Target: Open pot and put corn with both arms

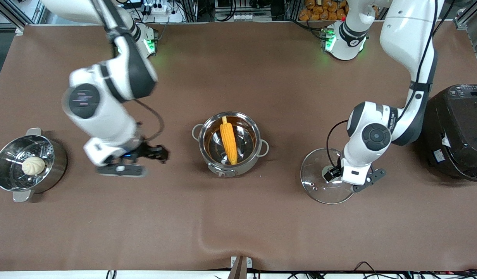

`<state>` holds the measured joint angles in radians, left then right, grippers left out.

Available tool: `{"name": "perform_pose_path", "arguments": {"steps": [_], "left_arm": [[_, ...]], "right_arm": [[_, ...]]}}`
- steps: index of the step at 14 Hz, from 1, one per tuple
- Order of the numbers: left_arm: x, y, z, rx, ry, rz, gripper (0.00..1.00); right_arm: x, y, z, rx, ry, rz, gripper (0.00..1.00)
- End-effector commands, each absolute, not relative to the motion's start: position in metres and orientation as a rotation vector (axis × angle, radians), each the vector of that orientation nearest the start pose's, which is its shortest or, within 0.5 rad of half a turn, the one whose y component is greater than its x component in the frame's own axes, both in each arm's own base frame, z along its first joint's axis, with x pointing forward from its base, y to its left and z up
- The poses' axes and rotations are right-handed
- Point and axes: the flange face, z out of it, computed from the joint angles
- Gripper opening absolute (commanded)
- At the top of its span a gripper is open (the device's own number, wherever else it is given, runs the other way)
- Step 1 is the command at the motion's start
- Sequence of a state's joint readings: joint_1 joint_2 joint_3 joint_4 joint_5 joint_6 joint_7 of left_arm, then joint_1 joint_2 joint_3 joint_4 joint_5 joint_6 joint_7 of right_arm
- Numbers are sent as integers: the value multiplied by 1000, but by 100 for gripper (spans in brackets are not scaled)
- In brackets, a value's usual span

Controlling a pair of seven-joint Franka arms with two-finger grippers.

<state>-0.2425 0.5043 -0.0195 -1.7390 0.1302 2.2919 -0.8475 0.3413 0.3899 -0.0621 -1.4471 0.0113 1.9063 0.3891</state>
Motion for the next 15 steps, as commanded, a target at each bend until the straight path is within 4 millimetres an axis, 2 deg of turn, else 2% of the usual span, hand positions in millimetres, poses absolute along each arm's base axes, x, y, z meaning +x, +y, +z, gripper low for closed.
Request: {"name": "perform_pose_path", "arguments": {"steps": [1,2,3,6,8,11,13,15], "left_arm": [[636,-160,348,-3013,-682,-162,100],[634,-154,369,-3021,-640,-177,100],[632,-145,390,-3026,-608,-189,100],[616,-137,457,-3037,-525,-206,100],[607,-134,490,-3035,-464,-165,100],[590,-127,533,-3028,-365,-87,100],[571,-108,569,-3068,-293,-70,100],[559,-97,592,-3118,-208,-36,100]], "right_arm": [[665,106,501,-3155,143,-11,100],[661,77,513,-3161,54,22,100],[656,38,530,-3150,24,20,100],[624,-19,577,-3144,20,-17,100],[595,-29,598,-3139,39,-46,100],[558,-45,616,-3134,82,-80,100],[546,-47,624,-3132,90,-99,100],[543,-44,620,-3133,97,-85,100]]}}
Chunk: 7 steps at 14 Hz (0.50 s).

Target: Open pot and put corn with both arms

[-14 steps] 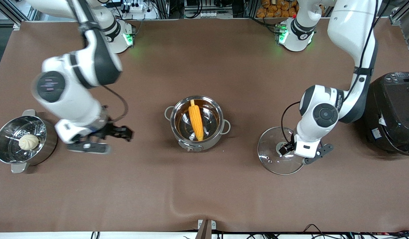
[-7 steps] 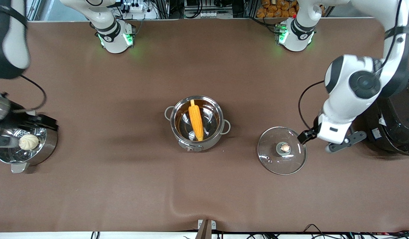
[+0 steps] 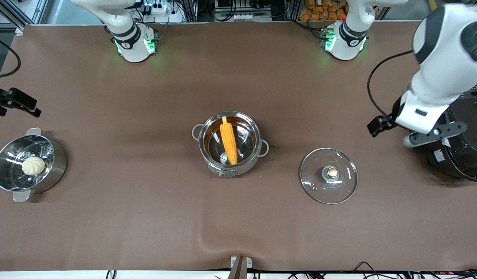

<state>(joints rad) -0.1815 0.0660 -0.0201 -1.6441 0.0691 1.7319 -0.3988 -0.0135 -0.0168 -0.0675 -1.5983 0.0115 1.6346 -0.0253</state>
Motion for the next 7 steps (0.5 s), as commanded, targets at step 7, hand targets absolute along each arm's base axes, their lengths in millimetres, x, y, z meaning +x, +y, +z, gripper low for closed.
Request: {"name": "perform_pose_path", "arguments": {"steps": [7], "left_arm": [[532,-69,667,-3110,220,46,100]], "right_arm": [[541,-46,628,-3131,104,-118,100]]}}
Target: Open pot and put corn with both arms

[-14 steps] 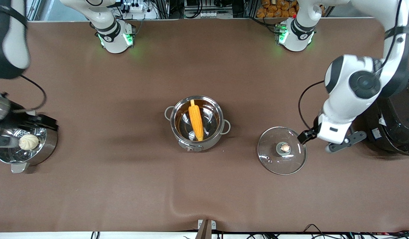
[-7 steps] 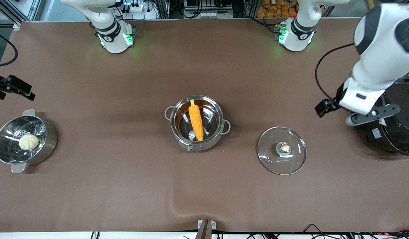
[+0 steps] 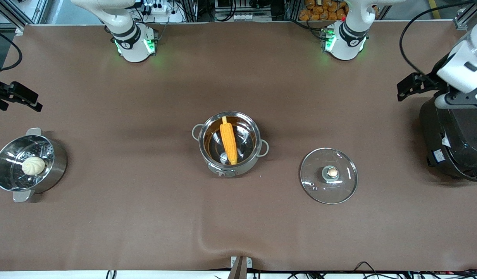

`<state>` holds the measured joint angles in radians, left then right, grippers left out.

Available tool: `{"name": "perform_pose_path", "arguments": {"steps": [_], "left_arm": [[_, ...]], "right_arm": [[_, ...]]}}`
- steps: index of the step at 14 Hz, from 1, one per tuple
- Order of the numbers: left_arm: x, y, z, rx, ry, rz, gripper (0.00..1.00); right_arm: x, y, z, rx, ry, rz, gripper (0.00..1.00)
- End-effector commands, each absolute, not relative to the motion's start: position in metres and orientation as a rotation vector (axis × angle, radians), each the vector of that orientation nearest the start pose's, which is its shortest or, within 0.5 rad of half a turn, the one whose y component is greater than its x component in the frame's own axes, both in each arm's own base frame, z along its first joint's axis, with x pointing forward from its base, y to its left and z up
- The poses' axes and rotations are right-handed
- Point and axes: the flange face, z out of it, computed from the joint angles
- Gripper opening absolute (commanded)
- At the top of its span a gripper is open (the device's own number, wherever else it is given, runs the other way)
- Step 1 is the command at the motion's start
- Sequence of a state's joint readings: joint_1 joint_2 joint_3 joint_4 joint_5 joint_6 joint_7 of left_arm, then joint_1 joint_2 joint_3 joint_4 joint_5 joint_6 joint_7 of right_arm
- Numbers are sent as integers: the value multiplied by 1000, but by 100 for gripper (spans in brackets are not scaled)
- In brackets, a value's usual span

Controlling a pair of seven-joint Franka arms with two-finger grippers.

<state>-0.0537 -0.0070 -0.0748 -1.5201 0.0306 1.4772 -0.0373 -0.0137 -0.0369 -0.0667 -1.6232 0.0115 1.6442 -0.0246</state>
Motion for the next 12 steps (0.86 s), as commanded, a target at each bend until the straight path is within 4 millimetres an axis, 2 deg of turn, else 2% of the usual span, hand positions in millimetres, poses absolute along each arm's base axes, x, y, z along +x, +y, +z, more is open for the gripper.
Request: {"name": "perform_pose_path", "arguments": {"steps": [1,3,5,10,12], "left_arm": [[528,-71,677,-3108,226,27,100],[520,-75,685,-3107,240,21,100],[517,-76,682,-3110,242,77,100],[519,-68,679,-3110,220,89,100],[519,-68,680,-3110,222,87,100]], "right_arm": [[544,-46,629,-3131,104,-142,100],[547,-46,627,-3131,107,-150,100],[549,-51,629,-3147,108,-144,100],[541,-58,616,-3141,137,14,100],[541,-57,617,-3136,137,17,100]]}}
